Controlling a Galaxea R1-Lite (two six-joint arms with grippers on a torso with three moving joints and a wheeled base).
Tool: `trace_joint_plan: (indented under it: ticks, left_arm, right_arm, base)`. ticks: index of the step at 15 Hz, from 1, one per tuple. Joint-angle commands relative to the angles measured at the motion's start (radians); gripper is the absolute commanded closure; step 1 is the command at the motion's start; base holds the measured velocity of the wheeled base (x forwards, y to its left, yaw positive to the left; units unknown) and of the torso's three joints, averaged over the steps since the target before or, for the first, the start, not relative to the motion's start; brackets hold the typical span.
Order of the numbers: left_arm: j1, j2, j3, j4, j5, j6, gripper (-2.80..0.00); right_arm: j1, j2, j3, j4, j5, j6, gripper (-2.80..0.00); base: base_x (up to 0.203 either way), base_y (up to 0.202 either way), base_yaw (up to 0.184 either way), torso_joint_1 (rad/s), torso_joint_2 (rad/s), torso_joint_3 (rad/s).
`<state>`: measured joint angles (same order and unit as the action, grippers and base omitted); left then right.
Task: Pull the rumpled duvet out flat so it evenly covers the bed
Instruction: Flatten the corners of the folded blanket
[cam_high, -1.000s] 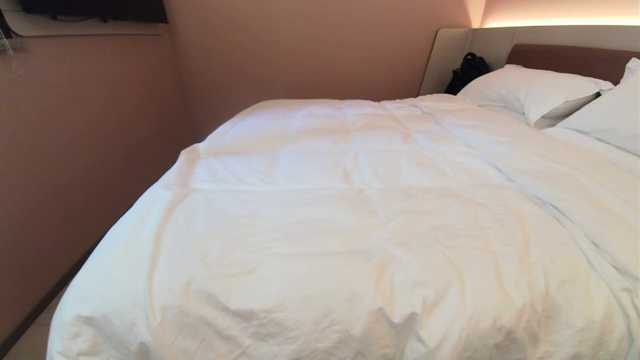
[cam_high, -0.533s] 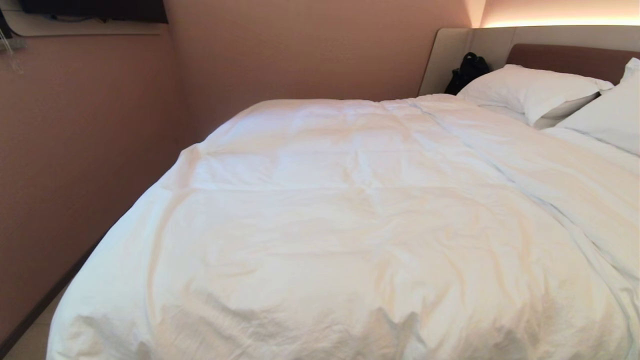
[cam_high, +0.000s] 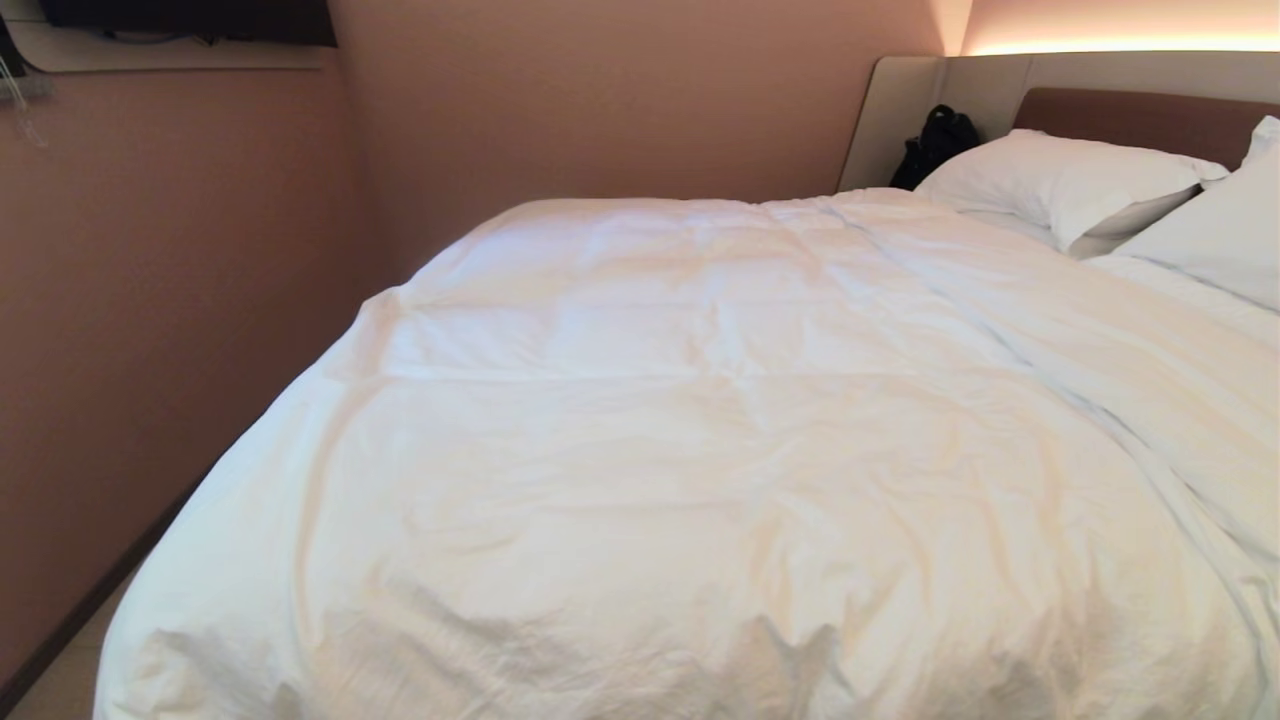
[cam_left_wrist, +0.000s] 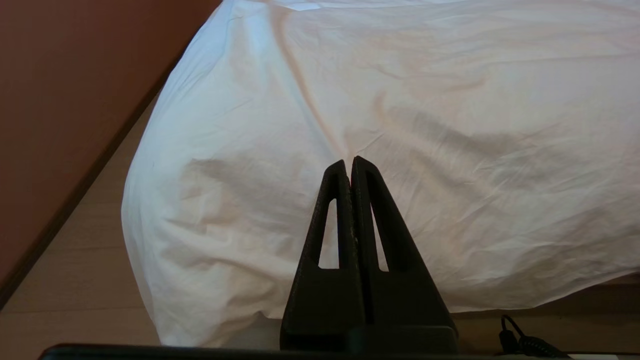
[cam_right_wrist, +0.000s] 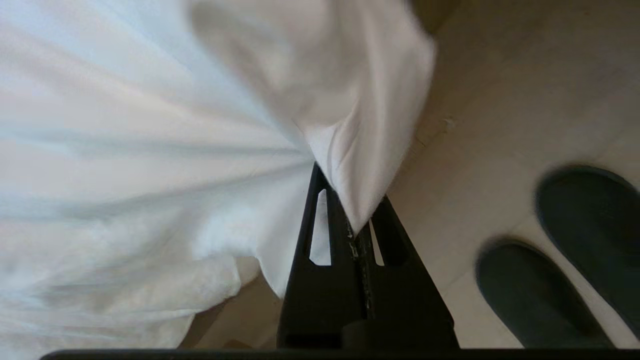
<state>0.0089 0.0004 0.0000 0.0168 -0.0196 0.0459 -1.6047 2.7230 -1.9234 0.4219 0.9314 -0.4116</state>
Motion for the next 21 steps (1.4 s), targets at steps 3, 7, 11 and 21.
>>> trace_joint_plan:
  ticks: [3,7,11,21]
  left_arm:
    - [0.0,0.0,0.0,0.0,0.0,0.0,0.0]
    - [0.0,0.0,0.0,0.0,0.0,0.0,0.0]
    - [0.0,0.0,0.0,0.0,0.0,0.0,0.0]
    - [0.0,0.0,0.0,0.0,0.0,0.0,0.0]
  right_arm:
    - [-0.037,0.012,0.0,0.0,-0.088,-0.007,0.0]
    - [-0.061,0.034,0.0,0.0,-0.171,-0.058,0.0]
    - [-0.072,0.047,0.0,0.008,-0.175,-0.067,0.0]
    - [-0.046,-0.289,-0.002,0.242,-0.047,-0.034,0.0]
  base:
    - [0.0,0.0,0.0,0.0,0.0,0.0]
    - [0.0,0.0,0.0,0.0,0.0,0.0]
    - [0.0,0.0,0.0,0.0,0.0,0.0]
    - [0.0,0.0,0.0,0.0,0.0,0.0]
